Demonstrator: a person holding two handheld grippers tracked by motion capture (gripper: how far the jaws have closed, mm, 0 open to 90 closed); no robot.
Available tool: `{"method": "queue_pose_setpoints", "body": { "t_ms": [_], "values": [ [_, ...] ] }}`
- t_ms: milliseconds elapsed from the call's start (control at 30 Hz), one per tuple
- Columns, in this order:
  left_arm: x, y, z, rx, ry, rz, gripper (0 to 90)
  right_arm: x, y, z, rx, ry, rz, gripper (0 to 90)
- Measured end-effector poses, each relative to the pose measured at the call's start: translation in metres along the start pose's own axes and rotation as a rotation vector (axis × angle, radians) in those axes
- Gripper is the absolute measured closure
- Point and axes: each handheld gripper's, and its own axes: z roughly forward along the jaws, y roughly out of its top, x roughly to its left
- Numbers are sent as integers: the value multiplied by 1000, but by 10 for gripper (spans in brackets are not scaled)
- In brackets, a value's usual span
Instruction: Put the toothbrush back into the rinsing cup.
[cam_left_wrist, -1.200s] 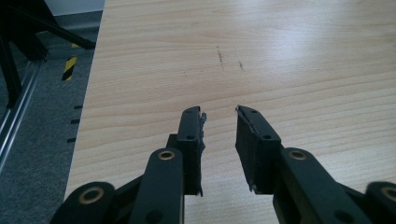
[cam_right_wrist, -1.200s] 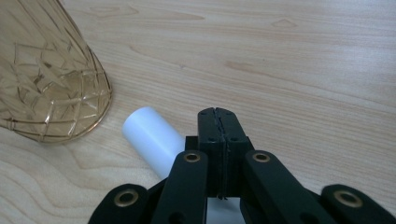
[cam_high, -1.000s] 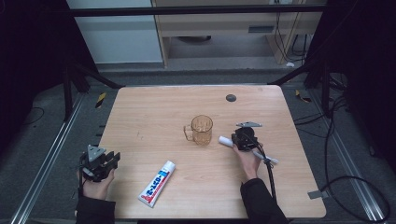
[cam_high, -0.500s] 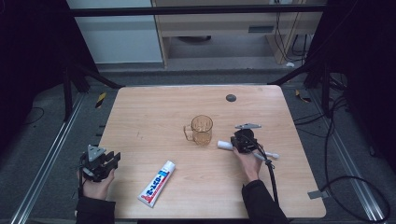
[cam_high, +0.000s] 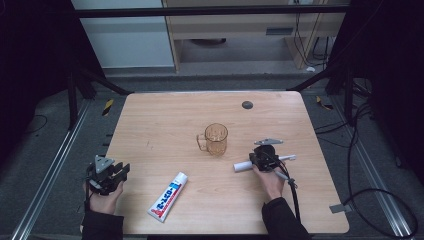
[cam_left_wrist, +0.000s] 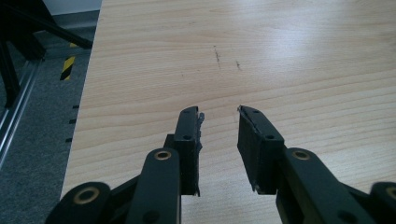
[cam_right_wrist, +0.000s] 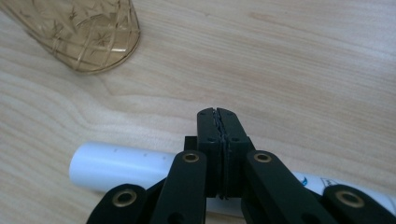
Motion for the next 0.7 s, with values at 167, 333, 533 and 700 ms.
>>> {"method": "queue_pose_setpoints", "body": {
  "t_ms": [167, 333, 533, 700],
  "values": [
    [-1, 0, 0, 1, 1, 0, 686, 3, -6, -7, -2, 35, -18, 878],
    [-1, 0, 0, 1, 1, 2, 686, 5, -11, -13, -1, 56, -25, 875],
    [-2, 0, 0, 1, 1, 3, 686, 6, -16, -15, 9, 73, -29, 872],
    [-2, 0, 0, 2, 0, 4, 686, 7, -21, -19, 8, 79, -31, 871]
  ]
}}
